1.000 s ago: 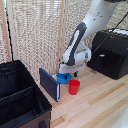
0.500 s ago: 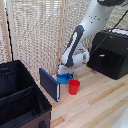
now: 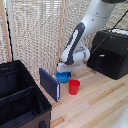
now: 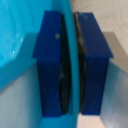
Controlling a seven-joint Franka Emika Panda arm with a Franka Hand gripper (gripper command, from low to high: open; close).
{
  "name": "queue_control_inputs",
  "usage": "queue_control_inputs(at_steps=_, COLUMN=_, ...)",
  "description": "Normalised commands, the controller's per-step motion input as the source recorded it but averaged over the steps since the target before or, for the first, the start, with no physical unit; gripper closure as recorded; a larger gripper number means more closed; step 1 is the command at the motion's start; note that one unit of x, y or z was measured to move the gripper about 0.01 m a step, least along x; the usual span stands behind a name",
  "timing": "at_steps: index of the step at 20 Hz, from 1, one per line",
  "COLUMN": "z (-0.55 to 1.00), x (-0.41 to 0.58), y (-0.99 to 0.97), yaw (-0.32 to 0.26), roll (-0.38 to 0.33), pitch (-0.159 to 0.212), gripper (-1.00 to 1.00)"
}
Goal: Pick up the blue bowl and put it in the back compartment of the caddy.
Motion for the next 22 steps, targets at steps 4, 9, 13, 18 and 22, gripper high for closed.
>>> queue_control_inputs(at_steps=4, z=0.96, x=0.111, y=0.00, yaw=-0.001, roll=0.063, pitch=0.048, gripper=1.00)
queue_control_inputs(at_steps=9, z=0.86, x=0.211, y=0.04, yaw=0.000, roll=0.094, pitch=0.052, gripper=1.00)
queue_control_inputs(at_steps=13, z=0.86, x=0.238, y=0.27, yaw=0.010, roll=0.081, pitch=0.089, gripper=1.00)
queue_control_inputs(at_steps=18, z=0.83, x=0.214, y=0.41, yaw=0.005, roll=0.091, pitch=0.073, gripper=1.00)
queue_control_inputs(at_steps=22, z=0.79, x=0.187, y=0.52, yaw=0.000, roll=0.110, pitch=0.026, gripper=1.00)
